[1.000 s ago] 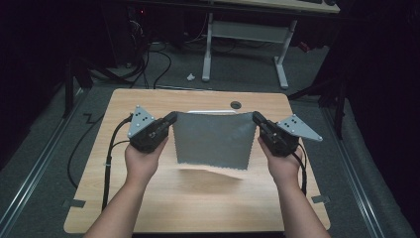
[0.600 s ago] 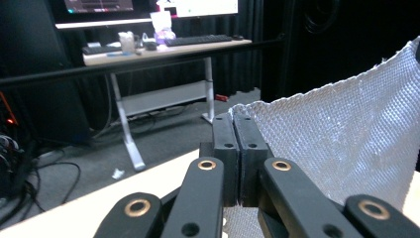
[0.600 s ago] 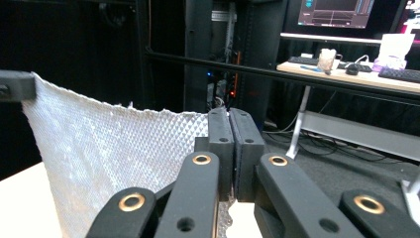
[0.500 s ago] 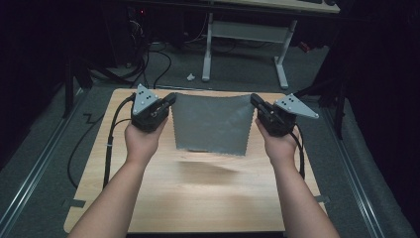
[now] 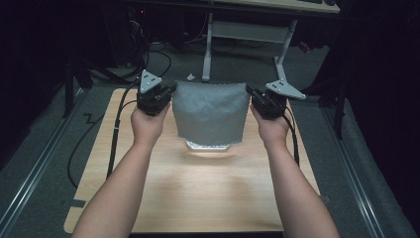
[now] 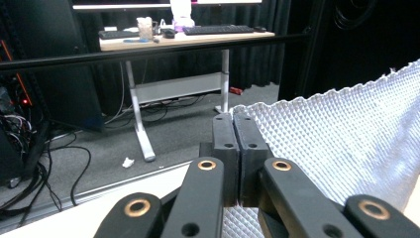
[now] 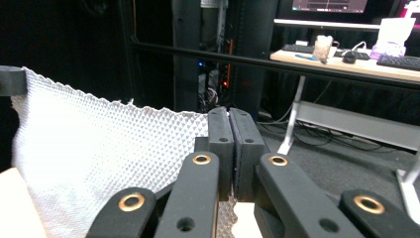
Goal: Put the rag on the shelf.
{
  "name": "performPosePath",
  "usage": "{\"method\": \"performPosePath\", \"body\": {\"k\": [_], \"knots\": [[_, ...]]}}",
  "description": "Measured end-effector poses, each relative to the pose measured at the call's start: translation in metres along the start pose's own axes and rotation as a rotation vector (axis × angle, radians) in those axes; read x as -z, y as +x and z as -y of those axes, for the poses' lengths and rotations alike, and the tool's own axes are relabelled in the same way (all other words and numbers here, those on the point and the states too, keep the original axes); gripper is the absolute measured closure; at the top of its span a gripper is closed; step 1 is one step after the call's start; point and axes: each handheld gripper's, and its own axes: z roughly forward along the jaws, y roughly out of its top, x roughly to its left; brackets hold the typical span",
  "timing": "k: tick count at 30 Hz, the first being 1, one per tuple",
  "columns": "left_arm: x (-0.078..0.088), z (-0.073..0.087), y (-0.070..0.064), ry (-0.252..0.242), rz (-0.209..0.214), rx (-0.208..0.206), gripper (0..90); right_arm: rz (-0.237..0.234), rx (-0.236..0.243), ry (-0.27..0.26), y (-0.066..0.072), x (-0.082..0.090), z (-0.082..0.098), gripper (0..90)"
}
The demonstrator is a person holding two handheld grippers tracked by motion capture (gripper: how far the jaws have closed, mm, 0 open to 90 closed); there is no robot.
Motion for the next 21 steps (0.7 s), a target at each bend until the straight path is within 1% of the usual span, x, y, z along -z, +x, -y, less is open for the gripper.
{"method": "performPosePath", "body": {"k": [3, 4, 6, 9, 10, 11, 13, 14, 16, 18, 19, 21], "knots": [[-0.009, 0.004, 0.003, 0.033, -0.008, -0.003, 89.0, 0.006, 0.008, 0.019, -0.003, -0.009, 0.002, 89.8], [-0.013, 0.007, 0.004, 0.050, -0.008, 0.000, 89.0, 0.006, 0.007, 0.028, -0.004, -0.012, 0.003, 89.9], [-0.018, 0.010, 0.006, 0.074, -0.006, 0.003, 89.1, 0.013, 0.007, 0.053, -0.006, -0.019, 0.007, 89.8], [-0.024, 0.016, 0.007, 0.109, -0.001, -0.003, 89.0, 0.021, 0.007, 0.083, -0.009, -0.027, 0.016, 89.8], [-0.025, 0.018, 0.007, 0.116, -0.002, -0.003, 89.0, 0.022, 0.007, 0.094, -0.010, -0.030, 0.019, 89.8], [-0.027, 0.021, 0.008, 0.135, -0.002, -0.001, 89.0, 0.021, 0.012, 0.102, -0.010, -0.032, 0.021, 89.8], [-0.029, 0.027, 0.008, 0.166, -0.003, 0.003, 89.1, 0.017, 0.034, 0.121, -0.009, -0.035, 0.027, 89.8], [-0.030, 0.030, 0.009, 0.174, 0.000, 0.005, 89.1, 0.014, 0.038, 0.132, -0.009, -0.037, 0.031, 89.8], [-0.031, 0.036, 0.009, 0.190, 0.008, 0.016, 89.0, 0.013, 0.033, 0.143, -0.009, -0.040, 0.036, 89.8], [-0.031, 0.043, 0.009, 0.206, 0.017, 0.017, 89.0, 0.005, 0.017, 0.155, -0.011, -0.041, 0.043, 89.8], [-0.031, 0.047, 0.008, 0.212, 0.023, 0.016, 89.1, 0.001, 0.013, 0.154, -0.011, -0.041, 0.045, 89.8], [-0.029, 0.053, 0.007, 0.216, 0.034, 0.020, 89.1, -0.004, 0.015, 0.169, -0.010, -0.040, 0.051, 89.8]]}}
